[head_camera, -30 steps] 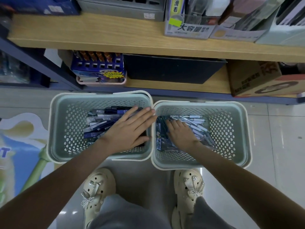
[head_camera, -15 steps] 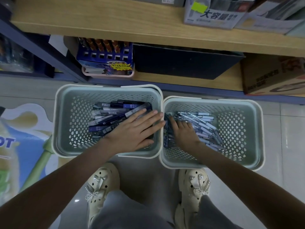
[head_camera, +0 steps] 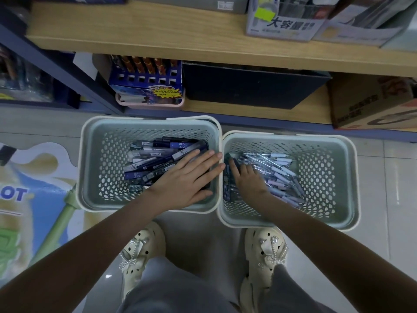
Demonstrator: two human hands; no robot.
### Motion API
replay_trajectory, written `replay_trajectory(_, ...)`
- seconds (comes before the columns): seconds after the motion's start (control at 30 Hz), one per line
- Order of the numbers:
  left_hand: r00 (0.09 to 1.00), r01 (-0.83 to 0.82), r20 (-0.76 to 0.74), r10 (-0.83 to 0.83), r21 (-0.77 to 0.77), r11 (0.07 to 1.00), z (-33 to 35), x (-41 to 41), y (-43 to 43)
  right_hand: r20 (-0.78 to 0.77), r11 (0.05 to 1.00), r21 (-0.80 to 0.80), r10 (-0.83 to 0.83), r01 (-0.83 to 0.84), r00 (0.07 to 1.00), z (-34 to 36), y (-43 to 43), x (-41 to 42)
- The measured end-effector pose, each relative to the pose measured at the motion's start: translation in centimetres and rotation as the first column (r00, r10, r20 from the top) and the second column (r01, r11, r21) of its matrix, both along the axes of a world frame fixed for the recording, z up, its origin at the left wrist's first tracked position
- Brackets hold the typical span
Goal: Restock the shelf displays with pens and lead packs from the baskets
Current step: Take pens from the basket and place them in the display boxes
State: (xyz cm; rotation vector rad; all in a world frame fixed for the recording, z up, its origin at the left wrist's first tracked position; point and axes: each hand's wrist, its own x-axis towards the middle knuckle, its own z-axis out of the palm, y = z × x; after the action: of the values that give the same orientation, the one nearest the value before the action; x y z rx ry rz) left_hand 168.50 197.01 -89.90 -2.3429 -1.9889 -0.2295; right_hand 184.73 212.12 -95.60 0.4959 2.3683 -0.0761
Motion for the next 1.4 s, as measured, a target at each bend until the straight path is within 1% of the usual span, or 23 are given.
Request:
replay_trajectory(0.2, 1.0, 0.004, 0.025, -0.004, 0.007, 1.0, -0.6, 0.0, 0.2, -0.019, 0.998, 0.044, 0.041, -0.04, 0.999, -0.2, 0.6, 0.4)
replay_trajectory(0.4, 1.0, 0.003, -0.014, -0.003, -0.003, 1.0, -0.7, 0.0, 0.0, -0.061, 0.995, 0.091, 0.049, -0.044, 0.997, 2.7, 1.3, 1.3)
replay_trajectory(0.47, 1.0, 0.0, -0.031, -0.001, -0.014, 1.0, -0.4, 0.0, -0.1, -0.116, 0.99, 0.142, 0.008, 0.009, 0.993, 4.0, 1.2, 1.7)
replay_trajectory(0.5, 0.999, -0.002, -0.032, 0.001, -0.019, 1.0, -0.2, -0.1, -0.1, -0.168, 0.987, 0.156, -0.022, 0.049, 0.986, 4.6, 1.1, 1.9)
replay_trajectory(0.57, 1.0, -0.01, -0.03, 0.01, -0.023, 1.0, 0.3, -0.1, -0.2, -0.331, 0.983, 0.141, -0.063, 0.115, 0.942, 5.6, 0.9, 2.0)
replay_trajectory(0.63, 0.999, -0.026, -0.041, 0.025, -0.022, 0.999, 0.9, -0.3, -0.5, -0.457, 0.982, 0.116, -0.081, 0.149, 0.886, 7.0, 0.6, 1.9)
replay_trajectory(0.7, 0.998, -0.06, -0.034, 0.059, -0.013, 0.998, 1.4, -0.7, -1.2, -0.523, 0.973, 0.12, -0.105, 0.195, 0.846, 8.8, 0.1, 1.3)
replay_trajectory(0.77, 0.993, -0.119, -0.003, 0.119, -0.011, 0.993, 1.9, -1.4, -2.4, -0.552, 0.967, 0.132, -0.11, 0.217, 0.827, 10.3, -0.5, 0.8)
replay_trajectory(0.9, 0.969, -0.248, -0.005, 0.248, -0.056, 0.967, 2.2, -4.1, -6.7, -0.528, 0.952, 0.211, -0.081, 0.223, 0.845, 12.0, -1.2, 0.3)
replay_trajectory(1.03, 0.941, -0.338, -0.054, 0.334, -0.101, 0.936, 1.7, -6.7, -10.9, -0.541, 0.934, 0.217, -0.128, 0.285, 0.831, 13.2, -1.8, 0.4)
replay_trajectory(1.13, 0.937, -0.347, -0.076, 0.34, -0.126, 0.929, 1.3, -7.6, -12.2, -0.633, 0.948, 0.227, -0.03, 0.222, 0.774, 14.3, -3.0, -0.9)
replay_trajectory(1.27, 0.934, -0.358, -0.042, 0.355, -0.111, 0.927, 1.3, -8.1, -11.9, -0.694, 0.985, 0.166, 0.086, 0.042, 0.715, 14.6, -5.0, -4.3)
replay_trajectory(1.33, 0.924, -0.383, -0.039, 0.381, -0.1, 0.918, 1.3, -8.3, -12.0, -0.673, 0.988, 0.138, 0.142, -0.066, 0.725, 13.8, -6.0, -6.0)
replay_trajectory(1.4, 0.911, -0.412, -0.049, 0.409, -0.1, 0.906, 0.9, -8.5, -12.5, -0.598, 0.971, 0.137, 0.238, -0.195, 0.765, 12.0, -6.7, -7.4)
